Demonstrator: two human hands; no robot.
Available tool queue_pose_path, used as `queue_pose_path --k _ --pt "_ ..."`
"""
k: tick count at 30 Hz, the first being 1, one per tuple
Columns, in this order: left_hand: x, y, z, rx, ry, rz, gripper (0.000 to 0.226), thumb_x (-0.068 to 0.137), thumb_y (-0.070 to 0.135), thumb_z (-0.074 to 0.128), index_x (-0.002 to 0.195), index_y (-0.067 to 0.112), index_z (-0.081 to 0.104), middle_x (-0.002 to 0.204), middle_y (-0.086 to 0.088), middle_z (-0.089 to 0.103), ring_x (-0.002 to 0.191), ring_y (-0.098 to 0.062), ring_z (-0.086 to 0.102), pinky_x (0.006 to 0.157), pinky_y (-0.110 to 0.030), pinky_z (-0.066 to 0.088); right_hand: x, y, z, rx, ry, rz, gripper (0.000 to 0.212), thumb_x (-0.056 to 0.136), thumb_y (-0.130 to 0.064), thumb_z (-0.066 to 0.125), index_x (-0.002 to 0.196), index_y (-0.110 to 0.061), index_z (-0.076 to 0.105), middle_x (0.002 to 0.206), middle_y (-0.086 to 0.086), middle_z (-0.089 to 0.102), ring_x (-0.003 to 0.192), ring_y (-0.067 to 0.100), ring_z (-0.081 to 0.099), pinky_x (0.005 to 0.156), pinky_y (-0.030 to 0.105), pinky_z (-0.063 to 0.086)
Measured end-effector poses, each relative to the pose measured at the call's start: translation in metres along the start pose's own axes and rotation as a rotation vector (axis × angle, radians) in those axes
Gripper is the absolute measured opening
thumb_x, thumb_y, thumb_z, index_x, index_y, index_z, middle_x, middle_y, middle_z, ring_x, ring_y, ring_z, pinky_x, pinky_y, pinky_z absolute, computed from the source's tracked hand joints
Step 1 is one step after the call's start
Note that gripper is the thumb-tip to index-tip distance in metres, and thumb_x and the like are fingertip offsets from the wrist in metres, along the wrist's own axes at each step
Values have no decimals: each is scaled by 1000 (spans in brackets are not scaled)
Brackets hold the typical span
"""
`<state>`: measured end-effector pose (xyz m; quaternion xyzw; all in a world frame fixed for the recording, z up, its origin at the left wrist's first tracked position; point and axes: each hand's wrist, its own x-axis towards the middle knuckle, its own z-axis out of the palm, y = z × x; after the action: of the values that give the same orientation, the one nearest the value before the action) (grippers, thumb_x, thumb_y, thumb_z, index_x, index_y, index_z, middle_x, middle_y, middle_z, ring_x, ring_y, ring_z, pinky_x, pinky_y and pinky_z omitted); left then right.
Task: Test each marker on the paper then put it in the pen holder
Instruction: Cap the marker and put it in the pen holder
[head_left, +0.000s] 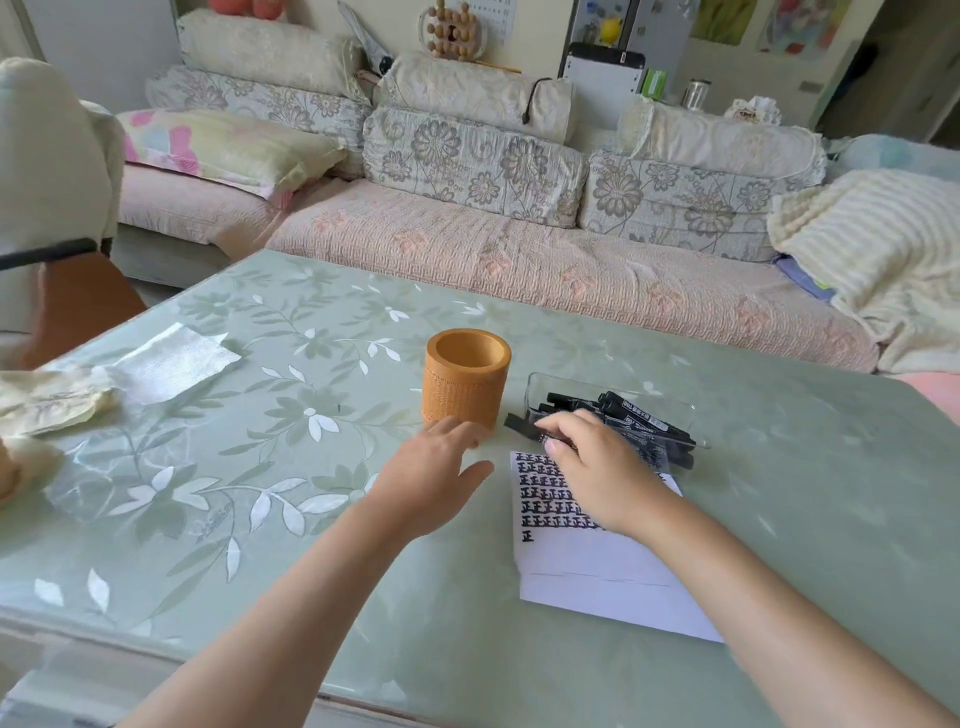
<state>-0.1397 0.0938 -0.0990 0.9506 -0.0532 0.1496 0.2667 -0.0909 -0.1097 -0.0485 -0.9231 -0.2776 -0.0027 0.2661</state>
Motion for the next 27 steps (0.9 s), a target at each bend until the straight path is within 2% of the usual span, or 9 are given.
queue_pose_path --k 3,5,9,12,14,16,20,24,27 --pt "2 -13 4 167 -97 -36 47 90 48 55 134 30 48 129 6 47 121 -19 40 97 -36 40 30 -15 -11 113 157 -9 22 99 -18 51 117 -23 62 109 -4 59 99 13 57 84 26 39" --pt "2 -17 8 200 -135 -72 47 89 48 57 132 29 49 129 6 45 123 -20 39 98 -36 38 54 -29 -19 199 264 -29 16 97 -19 55 107 -28 63 96 -6 63 87 13 60 78 29 45" --pt "11 -15 7 -68 174 -230 31 88 30 61 115 18 51 113 0 48 111 -23 46 86 -31 39 99 -58 -22 284 427 -91 10 92 -22 61 100 -25 66 80 -8 68 77 14 65 75 36 54" --pt "23 -16 -1 -256 362 -321 45 86 24 66 124 15 45 118 -2 44 117 -25 43 87 -26 33 120 -71 -10 243 382 -83 8 89 -23 65 97 -22 68 82 -7 72 80 12 67 79 35 54" --pt "32 -19 -3 -335 343 -337 73 83 27 72 142 11 31 138 -6 37 131 -24 35 101 -30 32 125 -71 0 146 313 -58 11 87 -27 67 97 -23 69 87 -8 73 86 15 67 84 36 53" --pt "41 -23 -2 -411 319 -348 88 79 32 76 147 12 24 145 -7 34 135 -23 33 107 -36 32 126 -66 8 -17 251 -41 14 86 -34 66 97 -25 70 91 -9 72 96 19 64 92 37 47" --pt "53 -28 3 -463 332 -342 91 65 34 85 139 19 34 132 -1 45 128 -18 39 104 -37 38 124 -59 16 -317 147 -16 25 91 -47 54 100 -29 69 112 -2 65 112 26 46 92 39 31" --pt "59 -27 4 -505 393 -360 87 60 30 89 131 22 39 123 2 48 116 -18 49 98 -39 44 117 -46 6 -190 89 -43 31 96 -39 51 124 -30 63 129 2 54 123 24 38 101 37 29" --pt "60 -25 4 -522 368 -351 87 59 29 90 131 22 41 126 2 49 114 -18 52 94 -41 47 104 -17 -10 -92 173 -38 29 97 -26 51 124 -29 63 124 -1 56 120 19 44 103 36 36"
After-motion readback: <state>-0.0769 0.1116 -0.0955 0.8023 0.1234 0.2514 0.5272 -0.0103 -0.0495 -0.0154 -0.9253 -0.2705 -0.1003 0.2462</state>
